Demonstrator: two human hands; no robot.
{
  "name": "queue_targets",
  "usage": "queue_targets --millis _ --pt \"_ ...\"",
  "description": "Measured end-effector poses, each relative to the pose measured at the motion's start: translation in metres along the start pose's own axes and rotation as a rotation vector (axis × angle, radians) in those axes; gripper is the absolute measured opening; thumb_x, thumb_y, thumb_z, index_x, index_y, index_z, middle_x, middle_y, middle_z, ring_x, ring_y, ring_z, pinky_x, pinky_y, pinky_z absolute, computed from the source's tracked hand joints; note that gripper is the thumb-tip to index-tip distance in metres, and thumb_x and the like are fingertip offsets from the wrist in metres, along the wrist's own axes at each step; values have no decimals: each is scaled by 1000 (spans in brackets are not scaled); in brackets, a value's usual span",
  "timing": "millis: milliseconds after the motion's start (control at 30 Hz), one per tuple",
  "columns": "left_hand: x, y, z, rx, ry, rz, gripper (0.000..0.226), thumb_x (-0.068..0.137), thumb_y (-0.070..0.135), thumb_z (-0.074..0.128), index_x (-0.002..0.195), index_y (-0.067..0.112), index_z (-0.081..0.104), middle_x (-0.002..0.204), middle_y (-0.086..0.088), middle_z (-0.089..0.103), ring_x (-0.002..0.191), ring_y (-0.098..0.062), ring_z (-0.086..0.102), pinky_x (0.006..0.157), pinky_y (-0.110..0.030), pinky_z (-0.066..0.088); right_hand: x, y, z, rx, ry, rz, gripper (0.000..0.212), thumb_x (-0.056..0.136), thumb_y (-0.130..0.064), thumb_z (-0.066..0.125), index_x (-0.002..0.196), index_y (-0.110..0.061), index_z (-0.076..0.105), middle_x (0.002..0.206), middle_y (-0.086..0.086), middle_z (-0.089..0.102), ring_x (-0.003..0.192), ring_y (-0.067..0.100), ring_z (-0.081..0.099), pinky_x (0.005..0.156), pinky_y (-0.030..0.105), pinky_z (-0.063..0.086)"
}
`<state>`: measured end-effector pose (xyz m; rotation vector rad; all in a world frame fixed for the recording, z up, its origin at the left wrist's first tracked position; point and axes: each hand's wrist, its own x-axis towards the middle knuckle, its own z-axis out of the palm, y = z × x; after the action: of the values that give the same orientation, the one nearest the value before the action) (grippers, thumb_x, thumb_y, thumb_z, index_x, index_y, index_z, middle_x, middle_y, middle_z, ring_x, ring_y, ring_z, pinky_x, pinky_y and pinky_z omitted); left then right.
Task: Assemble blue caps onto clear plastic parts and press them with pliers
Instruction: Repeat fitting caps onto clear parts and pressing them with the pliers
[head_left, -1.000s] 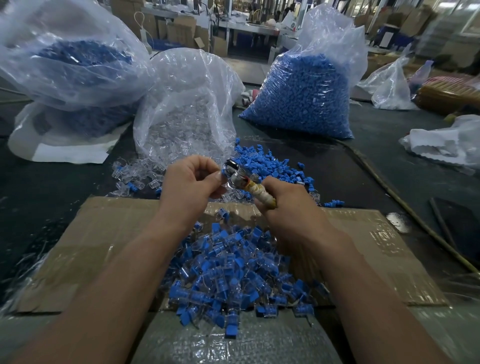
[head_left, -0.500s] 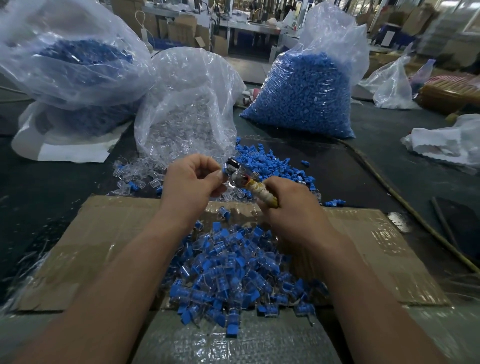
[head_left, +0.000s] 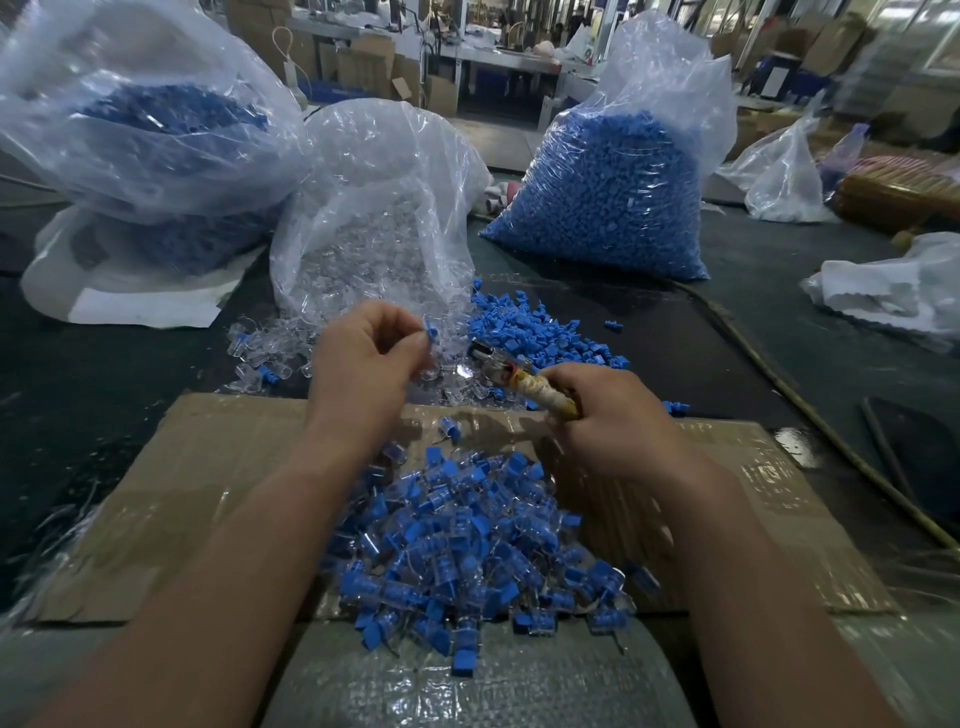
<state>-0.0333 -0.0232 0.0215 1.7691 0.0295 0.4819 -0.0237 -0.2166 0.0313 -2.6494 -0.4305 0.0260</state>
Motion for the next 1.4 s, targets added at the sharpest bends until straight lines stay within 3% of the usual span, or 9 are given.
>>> queue_targets --millis 133,267,467,633,767,900,1067,1167,1400 --pt "6 3 -13 -233 2 -163 14 82 1 60 77 13 63 68 -2 69 58 -7 65 54 -16 52 0 6 -4 -28 29 25 22 81 -7 58 95 -24 58 81 -6 55 75 13 50 60 27 36" --pt "-4 6 -19 -218 -259 -272 3 75 12 64 73 12 67 67 -4 70 48 -9 59 41 -17 44 -2 7 -6 -30 -8 38 22 78 -21 68 98 -27 62 87 -9 59 80 11 53 70 32 46" --pt "-13 18 -28 -109 -673 -306 21 52 28 72 67 14 72 64 -6 69 43 -7 53 40 -15 41 -2 2 -1 -70 -126 61 48 68 -31 77 112 -31 58 102 -10 57 95 12 52 80 33 44" --pt "-20 20 -26 -37 -792 -271 16 57 27 72 68 15 74 62 -6 68 44 -7 51 39 -15 38 -3 5 -1 -56 -221 81 76 61 -40 80 129 -28 48 111 -8 48 99 9 40 85 30 37" --pt "-19 18 -25 -87 -626 -297 24 62 30 68 71 9 71 66 -7 70 39 -7 47 38 -16 39 -5 12 -7 130 -266 130 61 66 -48 75 122 -33 53 94 -24 45 90 2 44 71 25 35" --pt "-13 10 -23 -120 -289 -315 9 77 17 65 76 9 68 61 -2 68 38 -5 48 39 -15 41 -2 12 -6 76 -204 86 26 87 -37 58 112 -30 61 97 -15 53 89 4 47 74 26 37" --pt "-1 -4 -25 -7 -70 -268 8 85 10 60 78 12 64 65 -3 67 42 -3 53 38 -11 39 1 10 -1 25 -157 100 22 93 -27 51 112 -26 62 92 -15 49 88 6 45 74 24 34" --pt "7 -9 -22 147 -78 -194 10 85 8 60 81 15 64 73 -2 65 57 -8 58 48 -13 44 4 10 0 48 -142 129 23 95 -19 48 109 -27 63 95 -13 50 89 6 45 70 21 36" --pt "20 -4 -4 681 -421 44 28 86 16 63 114 15 61 107 -4 65 88 -12 57 87 -30 48 8 13 6 -24 -123 96 21 93 -22 51 110 -25 63 88 -17 46 81 1 42 71 21 35"
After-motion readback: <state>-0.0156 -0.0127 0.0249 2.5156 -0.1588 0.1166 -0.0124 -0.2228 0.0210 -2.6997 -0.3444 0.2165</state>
